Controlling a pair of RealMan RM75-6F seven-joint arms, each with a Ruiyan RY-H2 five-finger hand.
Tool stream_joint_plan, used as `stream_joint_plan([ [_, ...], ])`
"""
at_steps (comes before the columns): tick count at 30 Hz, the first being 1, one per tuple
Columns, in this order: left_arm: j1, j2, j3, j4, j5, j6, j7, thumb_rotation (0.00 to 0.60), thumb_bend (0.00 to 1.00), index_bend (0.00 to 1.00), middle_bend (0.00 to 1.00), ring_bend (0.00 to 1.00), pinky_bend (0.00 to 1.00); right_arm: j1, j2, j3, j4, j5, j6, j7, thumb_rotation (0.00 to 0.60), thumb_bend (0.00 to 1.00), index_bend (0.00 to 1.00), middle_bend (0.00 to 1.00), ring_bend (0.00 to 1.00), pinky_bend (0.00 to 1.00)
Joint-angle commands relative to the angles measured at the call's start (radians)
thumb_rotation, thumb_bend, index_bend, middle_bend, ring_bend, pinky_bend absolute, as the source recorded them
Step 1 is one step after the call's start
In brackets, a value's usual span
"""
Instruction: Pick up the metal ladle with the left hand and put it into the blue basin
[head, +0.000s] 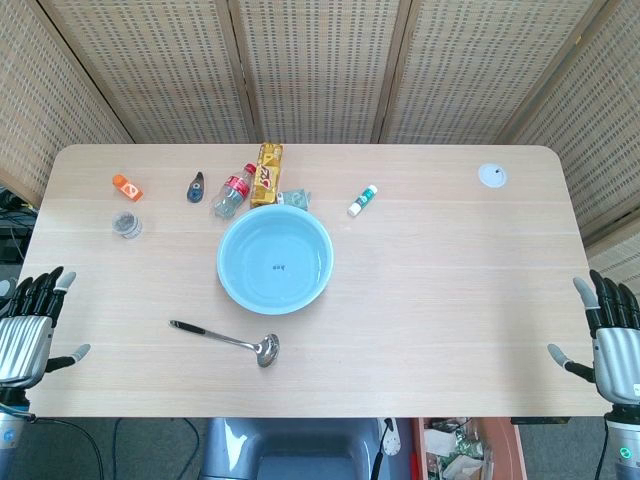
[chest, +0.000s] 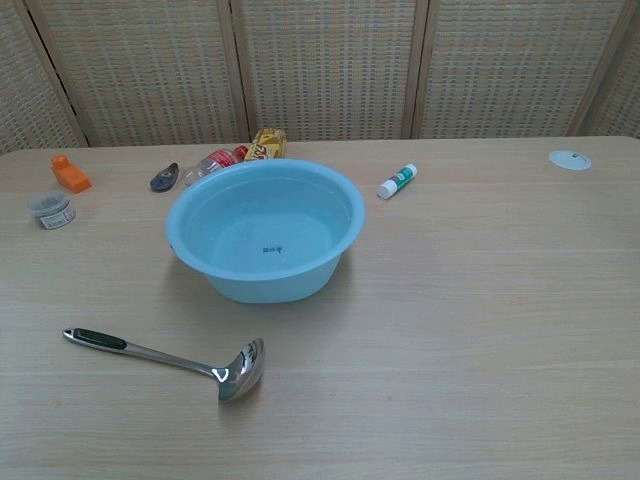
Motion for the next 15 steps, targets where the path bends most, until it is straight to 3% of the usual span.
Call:
stream_joint_plan([
  [1, 0.002, 0.0, -0.001, -0.001, 0.0, -0.001, 0.005, 0.6, 0.09, 0.0, 0.0, 0.0, 0.0, -0.001, 0.003, -0.002, -0.002, -0.003, -0.001, 0.006, 0.6, 0.0, 0.0, 0.0, 0.0, 0.0],
  [12, -0.019, -0.009, -0.005, 0.017, -0.004, -0.056, 0.011, 0.6, 0.09, 0.0, 0.0, 0.0, 0.0, -0.001, 0.008, -0.002, -0.007, -0.005, -0.005, 0.019, 0.6, 0.0, 0.0, 0.0, 0.0, 0.0],
  [14, -0.03, -0.015, -0.006, 0.029, -0.005, -0.076, 0.008, 0.6, 0.09, 0.0, 0.08, 0.03, 0.01, 0.0, 0.009, -0.003, -0.008, -0.005, -0.007, 0.021, 0.6, 0.0, 0.0, 0.0, 0.0, 0.0],
  [15, -0.037, -0.023, -0.01, 0.041, -0.005, -0.086, 0.004, 0.6, 0.09, 0.0, 0.23, 0.13, 0.08, -0.001, 0.009, -0.003, -0.009, -0.004, -0.008, 0.023, 0.6, 0.0, 0.0, 0.0, 0.0, 0.0],
])
